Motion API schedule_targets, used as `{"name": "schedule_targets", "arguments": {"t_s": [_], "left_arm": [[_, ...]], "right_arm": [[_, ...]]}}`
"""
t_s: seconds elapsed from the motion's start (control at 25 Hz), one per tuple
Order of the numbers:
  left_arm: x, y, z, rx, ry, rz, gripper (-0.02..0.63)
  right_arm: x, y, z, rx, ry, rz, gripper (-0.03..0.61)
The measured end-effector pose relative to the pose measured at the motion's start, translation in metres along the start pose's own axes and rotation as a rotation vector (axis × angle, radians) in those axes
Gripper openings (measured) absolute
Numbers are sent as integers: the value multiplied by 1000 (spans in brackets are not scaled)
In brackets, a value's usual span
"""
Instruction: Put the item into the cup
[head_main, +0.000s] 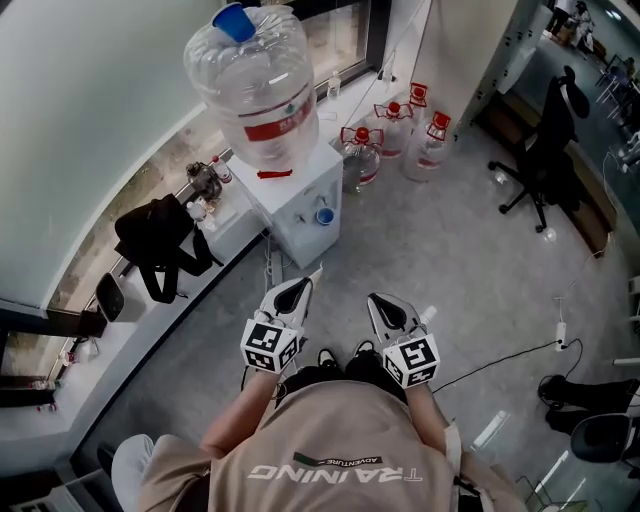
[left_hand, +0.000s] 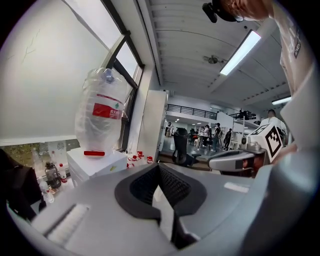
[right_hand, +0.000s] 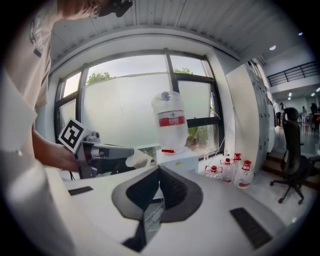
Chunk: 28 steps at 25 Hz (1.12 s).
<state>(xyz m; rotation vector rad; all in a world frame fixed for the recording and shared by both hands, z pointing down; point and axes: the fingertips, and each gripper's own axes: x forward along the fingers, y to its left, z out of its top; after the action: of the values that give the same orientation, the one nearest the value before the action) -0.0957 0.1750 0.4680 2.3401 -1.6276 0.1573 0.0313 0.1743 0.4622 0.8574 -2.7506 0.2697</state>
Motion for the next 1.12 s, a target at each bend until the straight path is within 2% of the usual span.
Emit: {"name": "schedule_targets", "arguments": {"t_s": [0.12,0.36,0.64,0.84,1.0,1.12], "left_arm": [[13,8,-4,-13,17,-3,8],[49,6,-2,-3,48,0,8],[109,4,4,9,89,22,8],[146,4,8,12,114,67,8],[173,13,7,12,133,103,8],[183,19,8,52,160,107,8]], "right_arm": [[11,-7,0,-18,13,4,11],[32,-38,-5,8,25,36,11],[71,-92,8,-80,47,113,11],[90,-135,20,-42,44,178,11],[112,-162,19,-62,59,217,11],[124,-171,17,-21,71,228,11]]}}
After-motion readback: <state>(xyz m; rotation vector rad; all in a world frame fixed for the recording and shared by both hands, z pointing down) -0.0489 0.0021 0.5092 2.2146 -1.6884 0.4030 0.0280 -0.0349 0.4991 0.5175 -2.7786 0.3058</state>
